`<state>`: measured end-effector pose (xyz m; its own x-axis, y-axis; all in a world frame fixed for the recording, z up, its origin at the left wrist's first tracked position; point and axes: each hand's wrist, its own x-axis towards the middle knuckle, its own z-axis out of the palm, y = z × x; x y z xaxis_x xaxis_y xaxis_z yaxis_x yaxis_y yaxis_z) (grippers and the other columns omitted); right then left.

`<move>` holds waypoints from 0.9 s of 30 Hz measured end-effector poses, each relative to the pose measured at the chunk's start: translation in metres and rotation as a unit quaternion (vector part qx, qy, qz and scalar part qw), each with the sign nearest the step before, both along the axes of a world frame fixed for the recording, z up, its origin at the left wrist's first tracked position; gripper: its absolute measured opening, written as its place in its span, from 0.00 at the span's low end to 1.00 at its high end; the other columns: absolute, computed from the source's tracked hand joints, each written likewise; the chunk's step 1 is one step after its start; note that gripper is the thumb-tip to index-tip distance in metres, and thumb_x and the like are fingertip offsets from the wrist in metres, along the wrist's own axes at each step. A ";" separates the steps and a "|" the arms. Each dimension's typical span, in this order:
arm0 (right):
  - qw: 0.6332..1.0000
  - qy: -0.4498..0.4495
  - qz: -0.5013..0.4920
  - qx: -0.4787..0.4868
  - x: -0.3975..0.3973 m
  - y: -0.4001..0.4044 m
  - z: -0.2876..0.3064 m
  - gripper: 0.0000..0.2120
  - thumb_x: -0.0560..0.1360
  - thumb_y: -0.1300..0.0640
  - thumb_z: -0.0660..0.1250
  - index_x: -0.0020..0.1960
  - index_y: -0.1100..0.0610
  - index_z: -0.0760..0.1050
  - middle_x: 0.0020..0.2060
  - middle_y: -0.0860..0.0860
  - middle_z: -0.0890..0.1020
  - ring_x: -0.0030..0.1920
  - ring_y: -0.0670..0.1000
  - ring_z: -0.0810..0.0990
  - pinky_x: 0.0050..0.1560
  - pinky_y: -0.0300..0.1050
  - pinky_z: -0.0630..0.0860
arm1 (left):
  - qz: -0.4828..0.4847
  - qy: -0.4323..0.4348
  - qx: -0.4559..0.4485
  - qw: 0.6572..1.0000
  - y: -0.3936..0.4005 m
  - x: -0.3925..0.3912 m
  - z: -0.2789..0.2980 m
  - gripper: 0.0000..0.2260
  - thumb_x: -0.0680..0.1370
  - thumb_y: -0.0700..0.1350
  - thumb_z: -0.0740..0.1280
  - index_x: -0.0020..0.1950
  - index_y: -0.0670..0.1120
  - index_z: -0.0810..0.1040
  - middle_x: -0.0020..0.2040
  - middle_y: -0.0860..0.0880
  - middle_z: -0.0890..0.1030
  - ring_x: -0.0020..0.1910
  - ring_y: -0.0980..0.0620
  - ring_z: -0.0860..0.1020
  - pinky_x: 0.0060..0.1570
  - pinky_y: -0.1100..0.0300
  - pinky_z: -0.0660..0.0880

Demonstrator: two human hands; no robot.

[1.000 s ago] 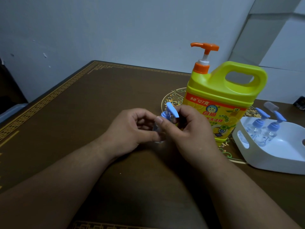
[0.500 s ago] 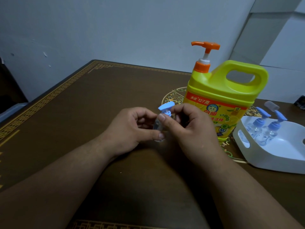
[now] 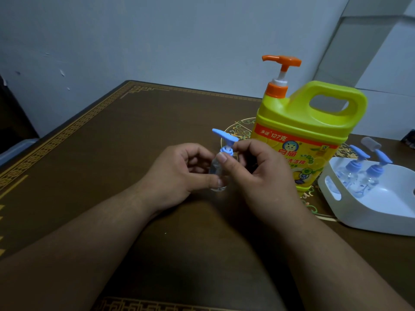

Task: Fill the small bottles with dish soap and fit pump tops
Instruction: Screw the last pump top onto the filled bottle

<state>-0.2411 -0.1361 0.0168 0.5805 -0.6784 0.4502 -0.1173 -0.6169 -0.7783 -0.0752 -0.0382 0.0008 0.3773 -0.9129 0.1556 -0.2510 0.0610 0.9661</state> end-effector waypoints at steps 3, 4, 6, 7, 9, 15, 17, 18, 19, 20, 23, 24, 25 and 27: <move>1.000 -0.002 0.002 0.000 -0.001 -0.002 0.002 0.07 0.78 0.52 0.72 0.55 0.50 0.82 0.42 0.50 0.83 0.42 0.46 0.80 0.42 0.41 0.78 | -0.004 0.022 -0.005 1.000 -0.001 0.001 -0.001 0.19 0.67 0.35 0.82 0.57 0.41 0.85 0.50 0.44 0.89 0.51 0.45 0.87 0.55 0.53 0.84; 1.000 0.003 -0.002 -0.013 -0.002 -0.003 0.003 0.05 0.78 0.53 0.72 0.53 0.50 0.83 0.42 0.50 0.82 0.43 0.46 0.80 0.42 0.40 0.78 | -0.004 0.021 -0.006 1.000 -0.001 0.001 0.000 0.19 0.67 0.36 0.82 0.57 0.42 0.85 0.50 0.44 0.89 0.51 0.45 0.87 0.55 0.53 0.84; 1.000 0.007 -0.008 -0.020 -0.002 -0.003 0.003 0.03 0.77 0.52 0.74 0.49 0.49 0.82 0.38 0.51 0.80 0.38 0.47 0.78 0.37 0.40 0.76 | -0.003 0.012 -0.010 1.000 -0.001 0.001 -0.001 0.19 0.67 0.36 0.83 0.55 0.42 0.85 0.50 0.45 0.89 0.50 0.48 0.87 0.55 0.54 0.84; 1.000 0.007 -0.012 -0.018 -0.001 -0.003 0.002 0.04 0.76 0.50 0.75 0.48 0.49 0.82 0.36 0.52 0.78 0.36 0.48 0.76 0.35 0.41 0.74 | -0.003 0.006 -0.011 1.000 -0.001 0.000 -0.002 0.18 0.67 0.35 0.83 0.55 0.43 0.85 0.49 0.46 0.89 0.49 0.49 0.87 0.54 0.55 0.83; 1.000 0.008 -0.021 -0.022 -0.001 -0.004 0.001 0.06 0.74 0.49 0.76 0.45 0.49 0.81 0.32 0.52 0.75 0.32 0.47 0.72 0.31 0.39 0.70 | -0.003 -0.001 -0.014 1.000 -0.001 -0.001 -0.003 0.18 0.67 0.35 0.83 0.54 0.42 0.85 0.48 0.46 0.89 0.47 0.52 0.87 0.52 0.58 0.83; 0.999 0.017 0.020 0.021 -0.003 -0.005 0.003 0.07 0.77 0.50 0.73 0.54 0.49 0.82 0.39 0.51 0.81 0.38 0.47 0.79 0.39 0.40 0.78 | -0.015 0.009 -0.020 1.000 -0.001 0.001 -0.001 0.19 0.68 0.36 0.82 0.58 0.42 0.85 0.51 0.46 0.89 0.52 0.46 0.87 0.54 0.57 0.83; 0.999 0.033 0.023 0.004 -0.002 -0.005 0.002 0.04 0.78 0.51 0.73 0.52 0.49 0.82 0.40 0.51 0.81 0.40 0.49 0.80 0.40 0.42 0.78 | -0.020 0.010 -0.017 1.000 -0.001 0.000 -0.001 0.19 0.68 0.36 0.81 0.58 0.41 0.85 0.52 0.45 0.89 0.54 0.44 0.87 0.56 0.55 0.83; 0.999 0.032 0.015 -0.004 -0.002 -0.004 0.002 0.03 0.77 0.51 0.74 0.49 0.49 0.81 0.37 0.50 0.80 0.37 0.47 0.78 0.37 0.40 0.76 | -0.019 0.006 -0.015 1.000 -0.001 0.000 -0.001 0.19 0.68 0.36 0.81 0.58 0.41 0.85 0.51 0.45 0.89 0.54 0.43 0.87 0.57 0.54 0.84; 1.000 0.027 0.005 -0.013 -0.001 -0.004 0.001 0.05 0.76 0.51 0.75 0.46 0.49 0.80 0.35 0.50 0.77 0.34 0.45 0.75 0.35 0.39 0.73 | -0.014 -0.001 -0.015 1.000 -0.001 -0.001 -0.002 0.19 0.68 0.35 0.82 0.57 0.42 0.85 0.51 0.44 0.89 0.53 0.44 0.87 0.57 0.53 0.84; 1.000 0.023 -0.008 -0.017 0.000 -0.003 0.000 0.07 0.75 0.51 0.76 0.43 0.50 0.79 0.33 0.51 0.75 0.33 0.44 0.72 0.33 0.40 0.71 | -0.007 -0.010 -0.014 1.000 -0.002 -0.001 -0.002 0.18 0.67 0.35 0.82 0.55 0.43 0.85 0.50 0.45 0.89 0.51 0.46 0.87 0.56 0.53 0.84; 0.999 0.015 -0.034 -0.015 0.003 -0.002 -0.004 0.13 0.73 0.49 0.78 0.40 0.55 0.77 0.30 0.52 0.72 0.31 0.45 0.69 0.31 0.46 0.70 | 0.010 -0.033 -0.012 0.999 -0.004 -0.003 -0.005 0.18 0.66 0.34 0.83 0.50 0.48 0.84 0.47 0.46 0.88 0.45 0.52 0.86 0.53 0.52 0.83; 0.999 0.012 -0.036 -0.009 0.003 -0.001 -0.004 0.14 0.73 0.49 0.78 0.39 0.55 0.76 0.29 0.50 0.71 0.31 0.45 0.68 0.30 0.44 0.69 | 0.011 -0.035 -0.012 0.999 -0.004 -0.003 -0.005 0.18 0.66 0.34 0.83 0.50 0.48 0.84 0.47 0.45 0.88 0.45 0.52 0.85 0.53 0.51 0.83; 0.999 0.010 -0.033 -0.004 0.003 -0.002 -0.003 0.14 0.73 0.50 0.78 0.39 0.55 0.76 0.29 0.50 0.70 0.30 0.44 0.68 0.30 0.42 0.69 | 0.007 -0.033 -0.013 0.999 -0.004 -0.002 -0.005 0.18 0.66 0.35 0.83 0.51 0.48 0.84 0.47 0.45 0.88 0.46 0.51 0.86 0.54 0.51 0.83; 1.000 0.012 -0.008 0.009 0.001 -0.004 0.000 0.10 0.75 0.50 0.76 0.42 0.55 0.79 0.31 0.51 0.74 0.31 0.45 0.71 0.32 0.42 0.71 | -0.009 -0.023 -0.012 1.000 -0.003 -0.002 -0.003 0.18 0.66 0.39 0.83 0.54 0.46 0.85 0.49 0.45 0.89 0.50 0.47 0.87 0.56 0.51 0.83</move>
<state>-0.2399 -0.1402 0.0166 0.5800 -0.6956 0.4240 -0.1470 -0.6013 -0.7854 -0.0768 -0.0415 -0.0024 0.3534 -0.9149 0.1952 -0.2942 0.0894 0.9515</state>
